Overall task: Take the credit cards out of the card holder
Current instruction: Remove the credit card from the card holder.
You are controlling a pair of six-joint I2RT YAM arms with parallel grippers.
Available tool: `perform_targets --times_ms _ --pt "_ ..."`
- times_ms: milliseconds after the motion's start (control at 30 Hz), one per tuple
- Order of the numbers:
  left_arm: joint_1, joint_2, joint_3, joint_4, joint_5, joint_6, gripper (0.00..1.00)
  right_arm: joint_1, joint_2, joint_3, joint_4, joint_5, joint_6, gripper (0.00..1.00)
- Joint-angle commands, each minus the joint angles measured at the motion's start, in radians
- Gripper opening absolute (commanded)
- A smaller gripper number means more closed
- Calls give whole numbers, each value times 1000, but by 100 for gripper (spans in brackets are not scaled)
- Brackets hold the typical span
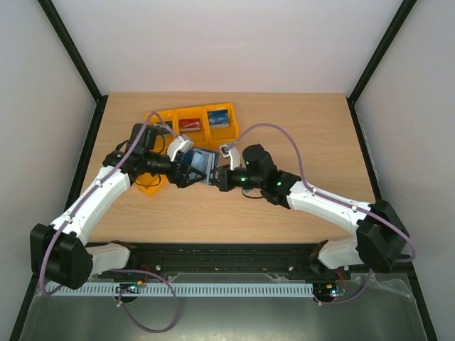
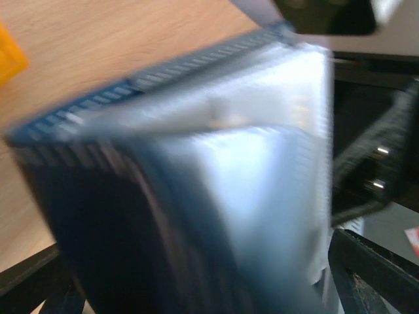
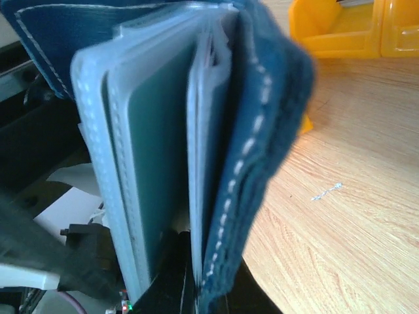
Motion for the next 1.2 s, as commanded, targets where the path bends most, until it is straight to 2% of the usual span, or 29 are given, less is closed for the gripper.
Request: perform_targets --times_ms 0,100,267,500,567,733,1167 --pt "-5 11 30 58 -171 -52 97 19 -13 50 38 -49 4 2" --pt "-5 10 28 66 -177 -67 93 19 -37 39 40 -55 -6 2" --pt "1 14 36 72 -236 -79 93 19 -61 30 56 -67 1 2" --pt "58 -21 39 56 -223 -79 83 17 -118 21 15 -28 -40 2" --pt "64 -25 36 49 -193 -76 85 17 -124 22 7 -20 -44 1" --pt "60 -28 49 30 -72 -64 98 17 -100 27 7 6 -23 2" --pt "-32 23 107 64 -217 -88 99 17 -1 71 72 -47 46 2"
